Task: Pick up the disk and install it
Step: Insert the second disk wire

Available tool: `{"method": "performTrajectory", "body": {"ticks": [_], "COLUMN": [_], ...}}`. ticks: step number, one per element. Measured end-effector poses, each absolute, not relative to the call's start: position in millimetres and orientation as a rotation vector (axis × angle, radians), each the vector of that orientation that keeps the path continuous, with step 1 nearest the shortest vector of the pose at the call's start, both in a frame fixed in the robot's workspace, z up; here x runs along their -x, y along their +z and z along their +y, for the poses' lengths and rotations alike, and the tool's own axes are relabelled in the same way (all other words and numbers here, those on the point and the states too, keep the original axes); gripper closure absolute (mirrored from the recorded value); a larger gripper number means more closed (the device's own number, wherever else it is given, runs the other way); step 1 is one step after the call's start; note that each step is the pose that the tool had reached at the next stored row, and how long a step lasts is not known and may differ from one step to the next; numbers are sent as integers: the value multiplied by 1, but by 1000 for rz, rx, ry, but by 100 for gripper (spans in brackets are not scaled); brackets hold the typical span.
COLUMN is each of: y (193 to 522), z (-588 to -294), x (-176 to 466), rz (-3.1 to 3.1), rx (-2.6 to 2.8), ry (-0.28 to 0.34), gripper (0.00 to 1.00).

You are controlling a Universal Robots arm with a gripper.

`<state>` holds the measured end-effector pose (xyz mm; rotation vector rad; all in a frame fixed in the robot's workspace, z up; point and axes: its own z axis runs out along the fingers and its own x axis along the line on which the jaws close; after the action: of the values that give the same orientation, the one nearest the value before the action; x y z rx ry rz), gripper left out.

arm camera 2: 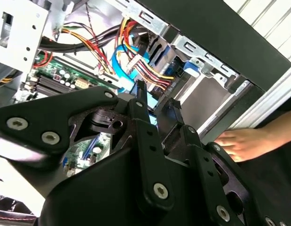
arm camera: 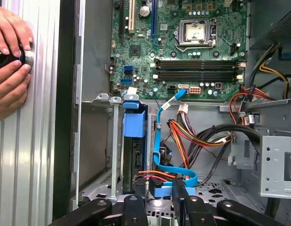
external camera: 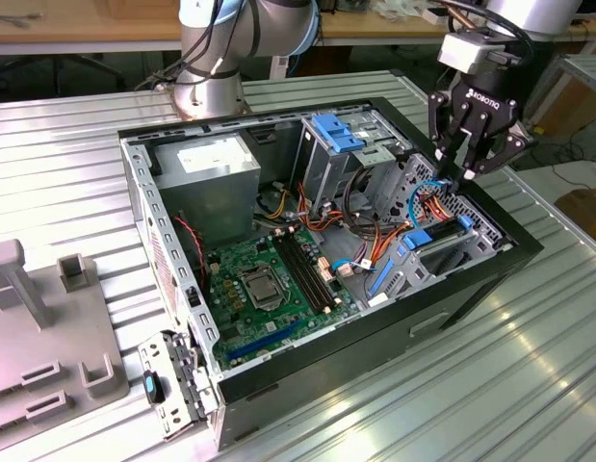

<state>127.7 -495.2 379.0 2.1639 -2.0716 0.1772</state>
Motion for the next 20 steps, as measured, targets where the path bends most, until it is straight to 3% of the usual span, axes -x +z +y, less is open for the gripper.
{"method": "performTrajectory", "body": {"ticks": [5, 14, 15, 18, 20], "y": [375, 369, 369, 369, 369], "z": [-492, -491, -491, -491, -491], "x": [-129, -129, -129, -129, -129], "rz": [-2041, -2033, -2033, -2033, -2033], "rx": [-2131, -2123, -2123, -2123, -2123], "ry": [234, 247, 246, 246, 246], "gripper": [64, 64, 65, 84, 84]}}
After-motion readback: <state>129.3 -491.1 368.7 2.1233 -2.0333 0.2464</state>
